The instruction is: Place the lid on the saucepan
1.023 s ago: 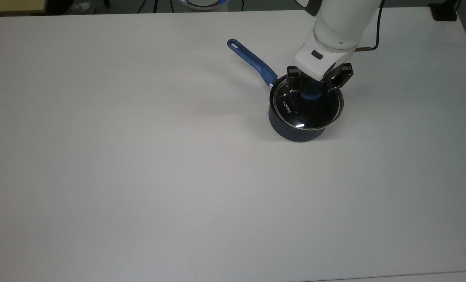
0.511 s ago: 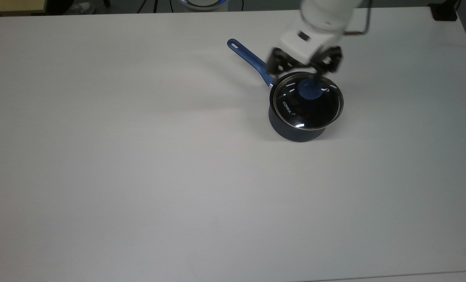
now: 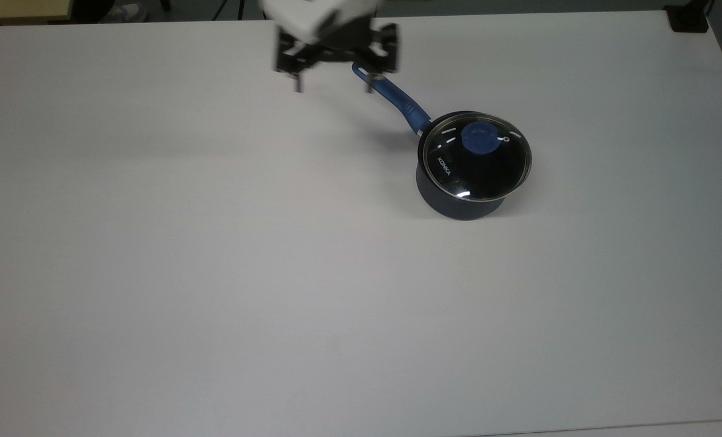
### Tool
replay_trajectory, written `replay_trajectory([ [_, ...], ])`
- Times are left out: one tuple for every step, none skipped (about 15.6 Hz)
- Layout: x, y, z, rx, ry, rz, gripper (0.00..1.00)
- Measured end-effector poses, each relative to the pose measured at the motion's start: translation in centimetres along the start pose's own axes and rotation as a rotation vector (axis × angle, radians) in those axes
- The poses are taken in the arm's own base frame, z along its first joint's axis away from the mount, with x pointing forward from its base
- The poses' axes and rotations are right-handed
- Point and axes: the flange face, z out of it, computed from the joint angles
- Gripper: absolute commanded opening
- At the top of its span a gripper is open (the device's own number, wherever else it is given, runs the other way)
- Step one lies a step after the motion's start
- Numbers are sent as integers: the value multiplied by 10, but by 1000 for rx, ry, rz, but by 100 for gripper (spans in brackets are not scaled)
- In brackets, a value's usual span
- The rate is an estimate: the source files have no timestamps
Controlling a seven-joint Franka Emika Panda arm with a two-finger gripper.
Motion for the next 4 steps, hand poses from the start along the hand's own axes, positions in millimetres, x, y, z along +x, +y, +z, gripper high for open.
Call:
replay_trajectory([
  [-2, 13, 0, 0, -2, 17, 100],
  [-4, 23, 1, 0, -6, 34, 100],
  [-4, 30, 2, 0, -8, 44, 100],
  [-4, 33, 2, 0, -8, 50, 100],
])
